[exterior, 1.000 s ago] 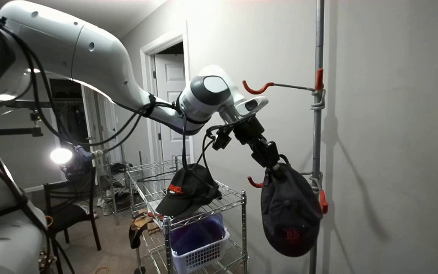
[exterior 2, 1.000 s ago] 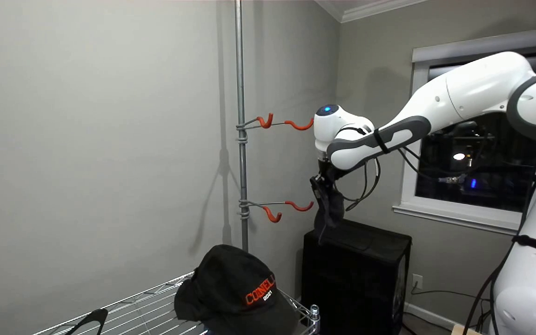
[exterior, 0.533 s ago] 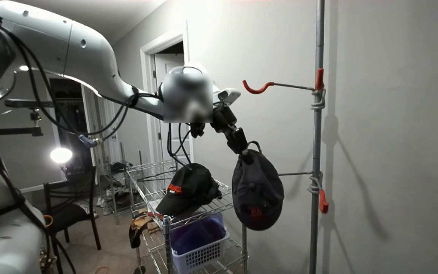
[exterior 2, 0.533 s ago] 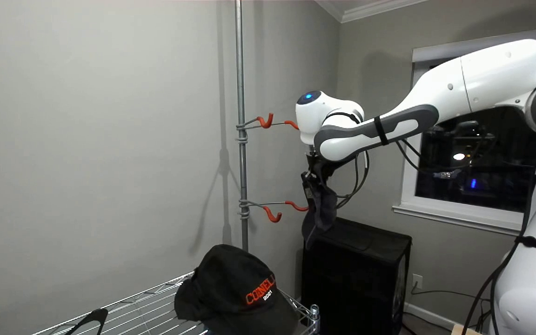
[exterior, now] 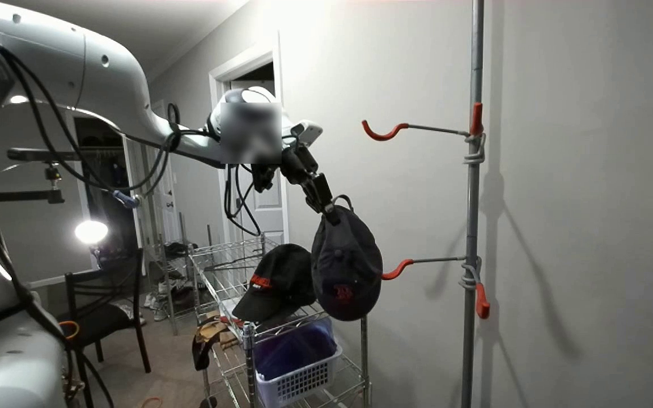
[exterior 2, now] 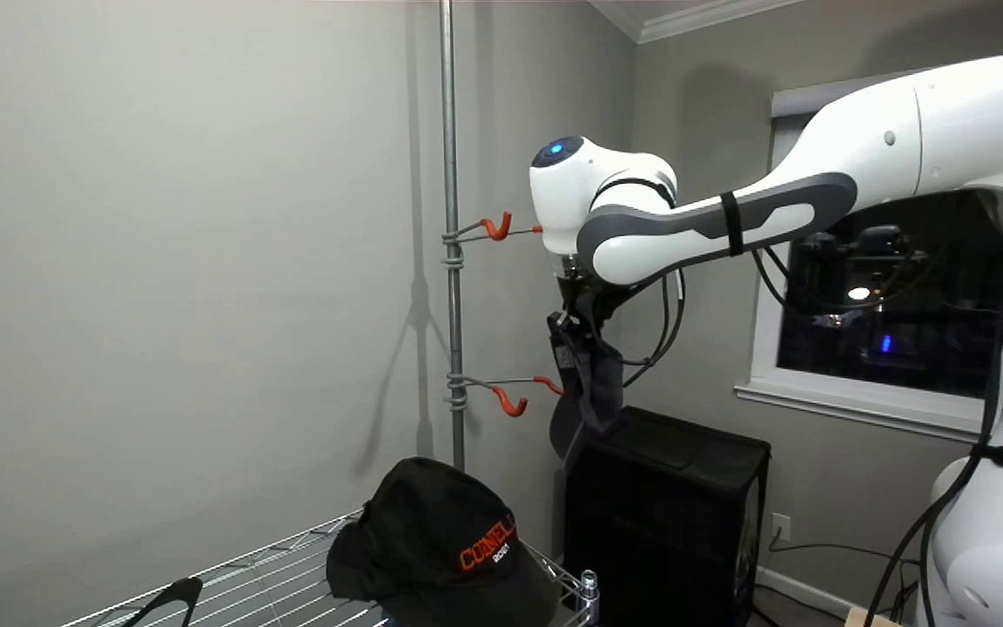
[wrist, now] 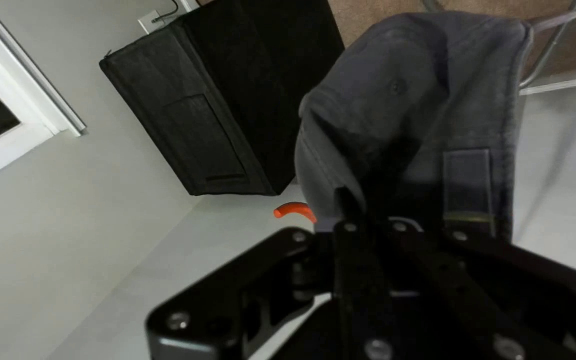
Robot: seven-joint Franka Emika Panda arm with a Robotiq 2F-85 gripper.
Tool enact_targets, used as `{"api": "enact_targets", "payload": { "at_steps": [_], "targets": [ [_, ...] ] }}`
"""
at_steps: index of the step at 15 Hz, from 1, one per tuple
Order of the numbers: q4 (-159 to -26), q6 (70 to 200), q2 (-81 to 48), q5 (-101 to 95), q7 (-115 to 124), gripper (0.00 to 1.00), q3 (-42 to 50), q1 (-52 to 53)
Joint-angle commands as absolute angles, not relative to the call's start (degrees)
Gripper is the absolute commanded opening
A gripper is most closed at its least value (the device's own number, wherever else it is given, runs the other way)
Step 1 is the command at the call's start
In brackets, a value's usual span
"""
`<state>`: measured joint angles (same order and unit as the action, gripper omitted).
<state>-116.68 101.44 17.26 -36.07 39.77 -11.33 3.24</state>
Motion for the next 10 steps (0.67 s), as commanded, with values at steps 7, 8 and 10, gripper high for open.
{"api": "enact_targets", "payload": {
  "at_steps": [7, 8, 10],
  "targets": [
    [-118.4, 98.8, 20.9, -30.1, 34.3, 0.03, -15.9, 8.8],
    [-118.3, 98.6, 20.8, -30.3, 34.8, 0.03, -16.6, 9.2],
    [-117.5, 97.5, 20.1, -30.4, 36.6, 0.03, -18.5, 9.8]
  ]
}}
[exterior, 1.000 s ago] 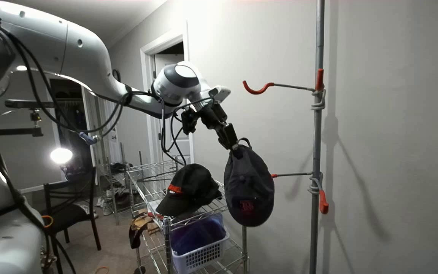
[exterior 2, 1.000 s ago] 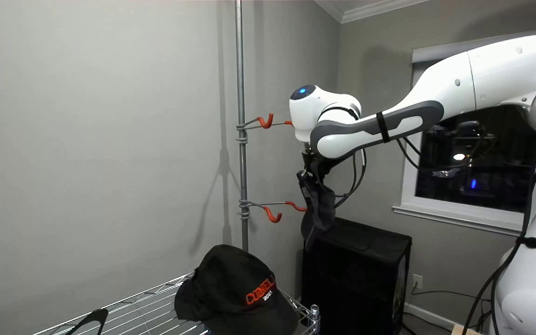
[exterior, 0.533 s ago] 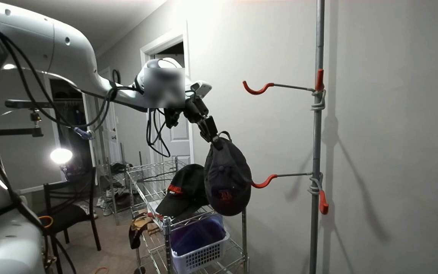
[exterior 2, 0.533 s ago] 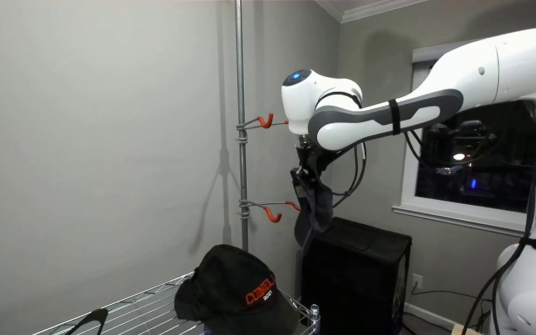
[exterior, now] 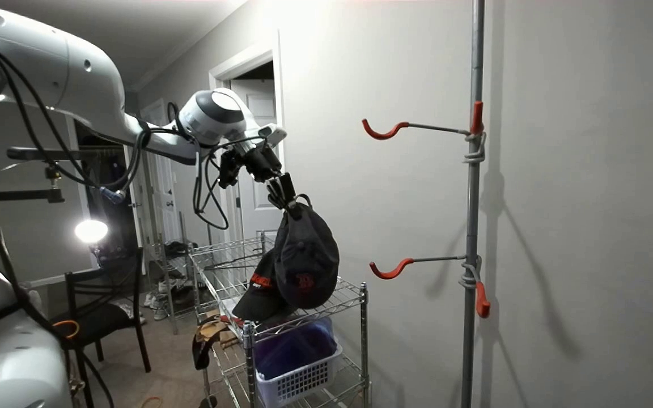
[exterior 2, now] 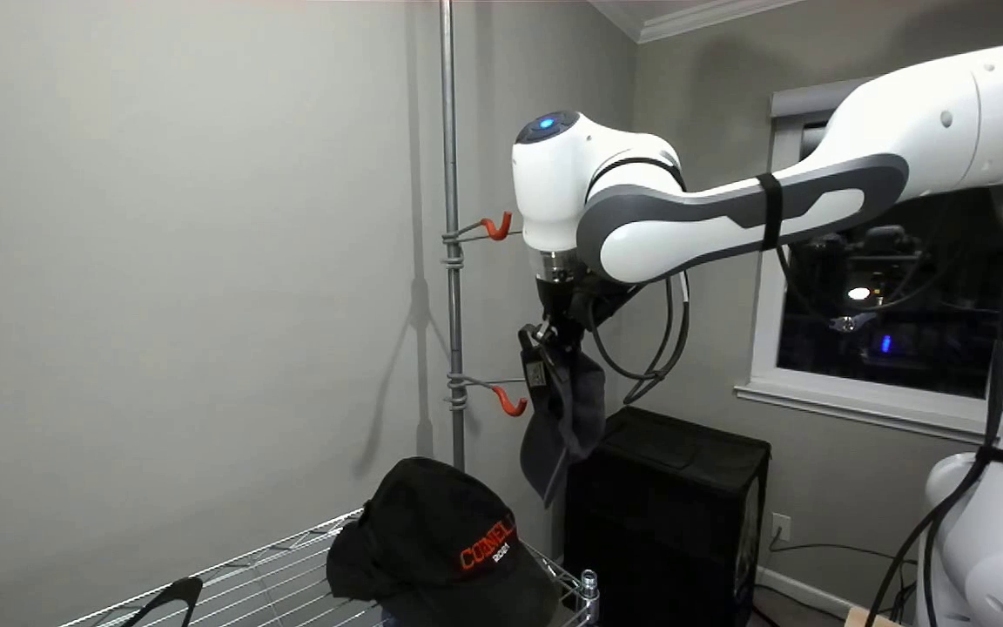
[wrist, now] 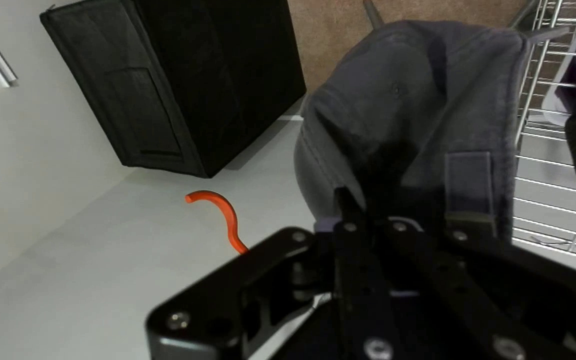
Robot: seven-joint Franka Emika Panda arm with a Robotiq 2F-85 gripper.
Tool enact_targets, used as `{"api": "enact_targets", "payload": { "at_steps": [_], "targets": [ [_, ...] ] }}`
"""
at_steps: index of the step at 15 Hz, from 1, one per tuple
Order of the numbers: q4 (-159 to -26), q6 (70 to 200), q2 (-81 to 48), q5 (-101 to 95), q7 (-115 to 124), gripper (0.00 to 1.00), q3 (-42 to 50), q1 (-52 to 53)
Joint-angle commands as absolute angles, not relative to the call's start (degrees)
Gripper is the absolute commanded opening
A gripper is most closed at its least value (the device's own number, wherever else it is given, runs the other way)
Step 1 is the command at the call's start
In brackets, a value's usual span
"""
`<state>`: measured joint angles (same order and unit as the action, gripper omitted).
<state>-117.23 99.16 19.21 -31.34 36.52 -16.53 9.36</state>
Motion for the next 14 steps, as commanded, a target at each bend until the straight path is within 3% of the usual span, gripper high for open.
{"api": "enact_targets", "payload": {
  "at_steps": [1, 7, 14],
  "targets": [
    [-116.8, 96.5, 19.5, -30.3, 37.8, 0.03, -19.5, 9.9],
    [-112.4, 91.8, 15.1, -31.6, 45.1, 0.03, -25.9, 11.2],
    [-104.1, 89.6, 1.4, -36.9, 56.6, 0.03, -30.4, 15.6]
  ]
}}
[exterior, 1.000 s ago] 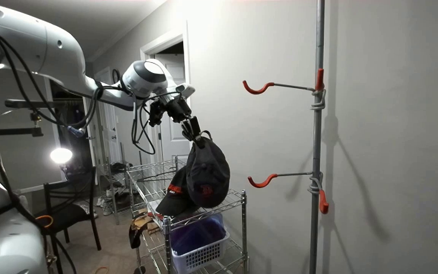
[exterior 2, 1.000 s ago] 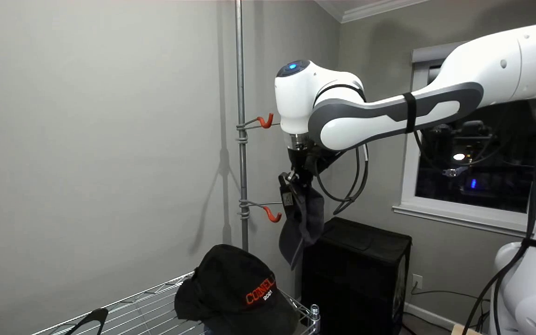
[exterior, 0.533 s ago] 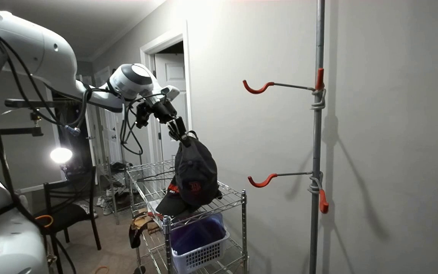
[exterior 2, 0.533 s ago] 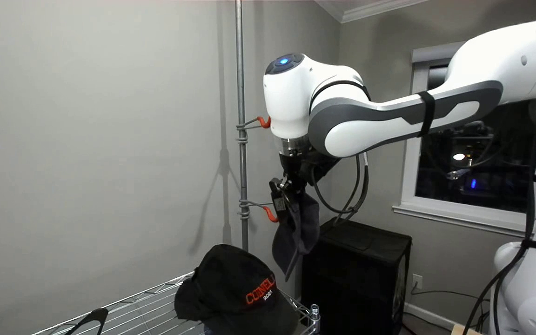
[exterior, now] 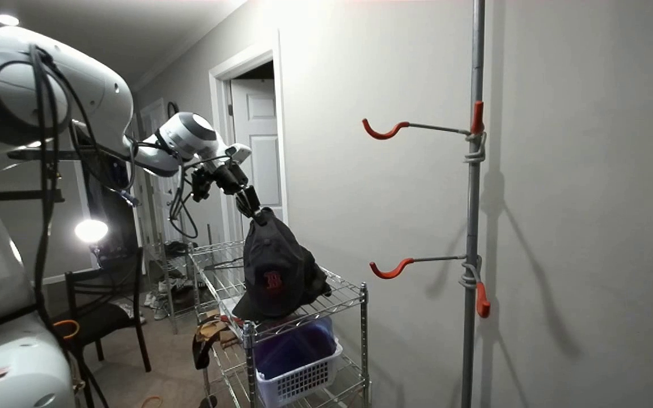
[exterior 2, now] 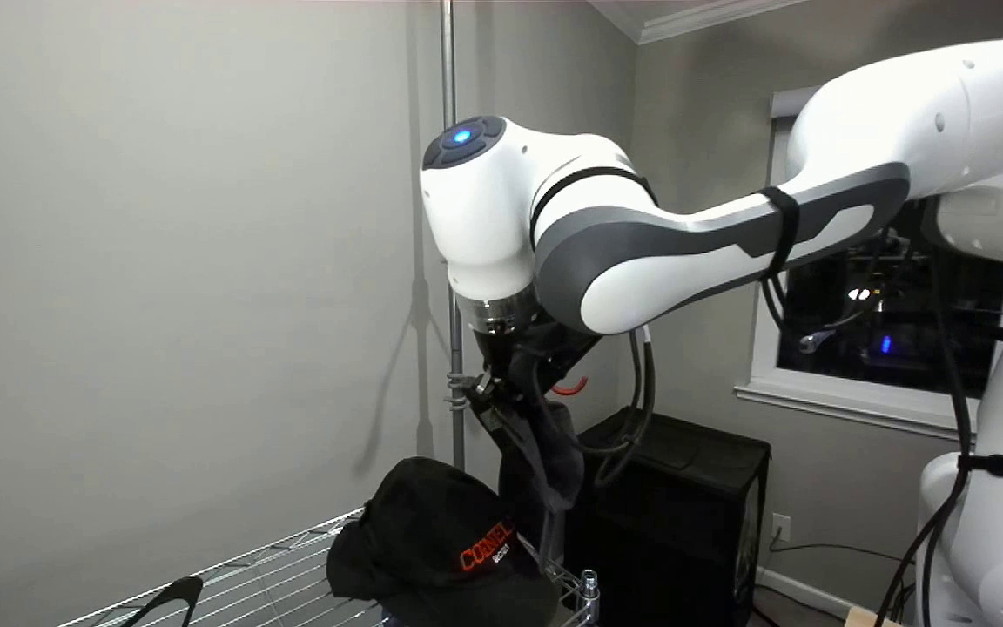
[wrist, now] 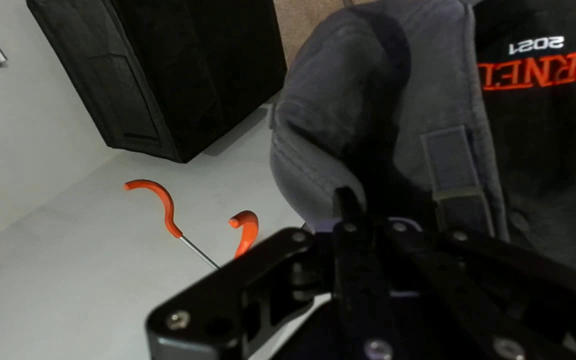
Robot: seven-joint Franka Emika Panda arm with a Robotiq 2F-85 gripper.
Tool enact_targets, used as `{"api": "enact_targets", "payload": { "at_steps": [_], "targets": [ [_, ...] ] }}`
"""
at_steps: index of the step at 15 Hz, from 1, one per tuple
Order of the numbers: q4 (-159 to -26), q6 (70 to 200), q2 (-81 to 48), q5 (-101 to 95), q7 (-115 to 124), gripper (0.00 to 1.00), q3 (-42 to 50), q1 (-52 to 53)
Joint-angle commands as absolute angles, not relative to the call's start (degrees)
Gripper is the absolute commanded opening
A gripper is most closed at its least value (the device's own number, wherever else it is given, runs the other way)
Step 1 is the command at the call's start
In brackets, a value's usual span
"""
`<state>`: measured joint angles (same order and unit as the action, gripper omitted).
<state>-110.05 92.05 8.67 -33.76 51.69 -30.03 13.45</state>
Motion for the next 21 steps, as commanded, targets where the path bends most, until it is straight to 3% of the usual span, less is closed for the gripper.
{"api": "enact_targets", "payload": {
  "at_steps": [1, 11, 21],
  "targets": [
    [-102.2, 90.0, -0.9, -38.0, 58.1, 0.03, -29.9, 16.5],
    [-82.7, 84.7, -14.8, -31.7, 56.0, 0.03, -21.7, 24.5],
    [-78.0, 86.3, -18.3, -27.8, 56.1, 0.03, -18.1, 29.2]
  ]
}}
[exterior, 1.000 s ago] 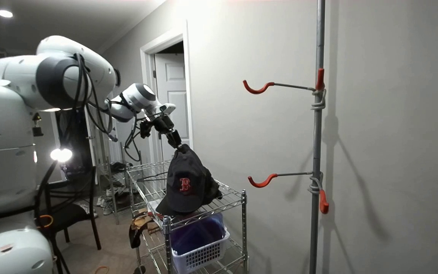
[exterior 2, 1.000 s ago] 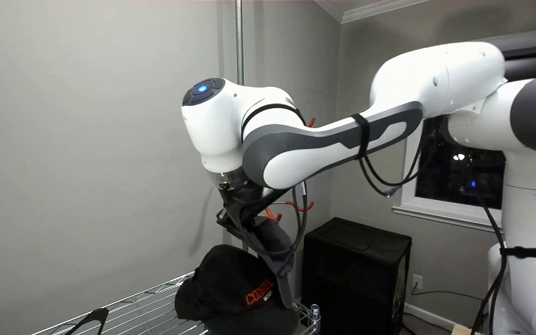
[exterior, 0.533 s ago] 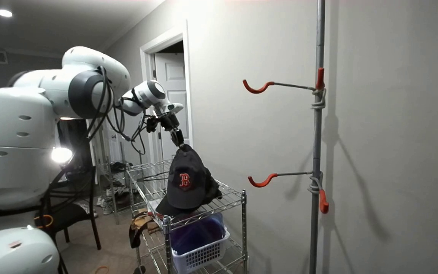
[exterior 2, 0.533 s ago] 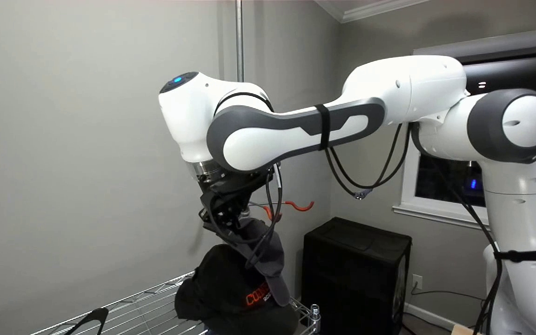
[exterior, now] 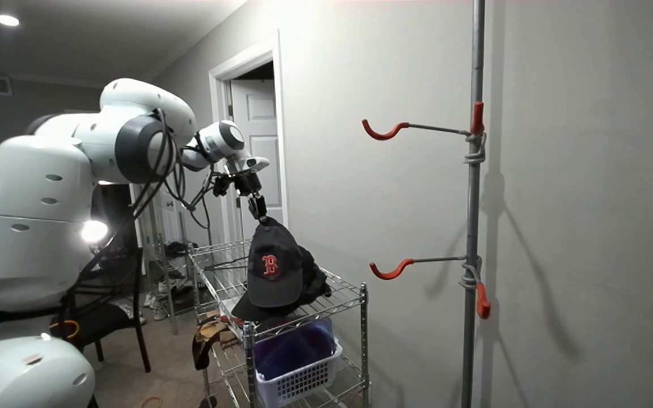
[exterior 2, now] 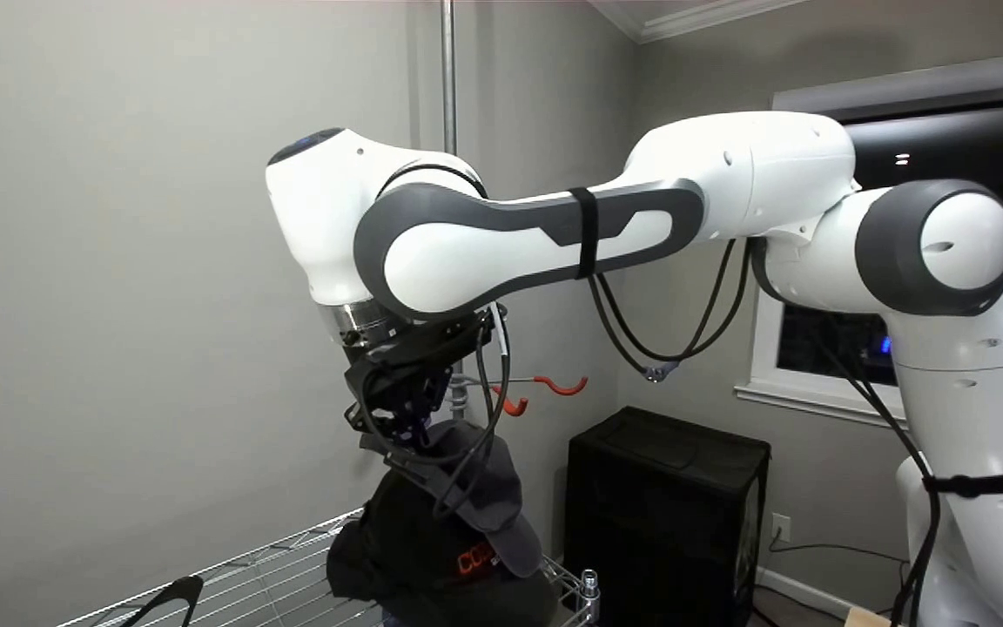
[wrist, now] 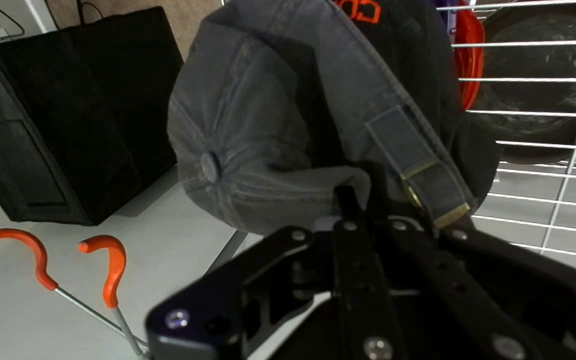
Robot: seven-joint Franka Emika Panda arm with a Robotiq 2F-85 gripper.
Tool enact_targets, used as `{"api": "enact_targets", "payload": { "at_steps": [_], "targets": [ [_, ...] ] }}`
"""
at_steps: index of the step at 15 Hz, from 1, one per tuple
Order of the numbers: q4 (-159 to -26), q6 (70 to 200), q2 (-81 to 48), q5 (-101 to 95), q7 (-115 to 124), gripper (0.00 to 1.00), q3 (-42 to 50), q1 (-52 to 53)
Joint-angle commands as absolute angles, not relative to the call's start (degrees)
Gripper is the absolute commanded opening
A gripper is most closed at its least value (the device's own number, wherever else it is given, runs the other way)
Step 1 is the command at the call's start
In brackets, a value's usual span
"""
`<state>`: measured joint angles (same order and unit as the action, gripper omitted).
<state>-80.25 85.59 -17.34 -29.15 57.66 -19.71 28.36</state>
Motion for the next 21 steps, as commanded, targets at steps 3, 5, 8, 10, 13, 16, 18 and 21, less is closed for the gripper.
{"api": "enact_targets", "payload": {
  "at_steps": [3, 5, 8, 10, 13, 16, 18, 21],
  "targets": [
    [-76.7, 88.0, -19.3, -27.7, 55.6, 0.03, -17.1, 29.2],
    [-76.4, 90.2, -19.7, -27.4, 55.0, 0.03, -16.6, 28.9],
    [-76.6, 92.2, -20.3, -27.9, 54.6, 0.35, -16.9, 27.7],
    [-76.8, 93.2, -20.5, -27.8, 54.4, 0.48, -16.7, 27.2],
    [-77.4, 94.7, -20.3, -27.7, 53.9, 0.67, -16.7, 26.4],
    [-79.3, 96.1, -19.0, -28.7, 53.3, 0.87, -16.6, 25.7],
    [-80.5, 95.3, -17.2, -28.4, 52.2, 0.98, -16.7, 25.3],
    [-83.1, 94.9, -13.2, -28.6, 48.9, 1.00, -16.9, 24.8]
  ]
}}
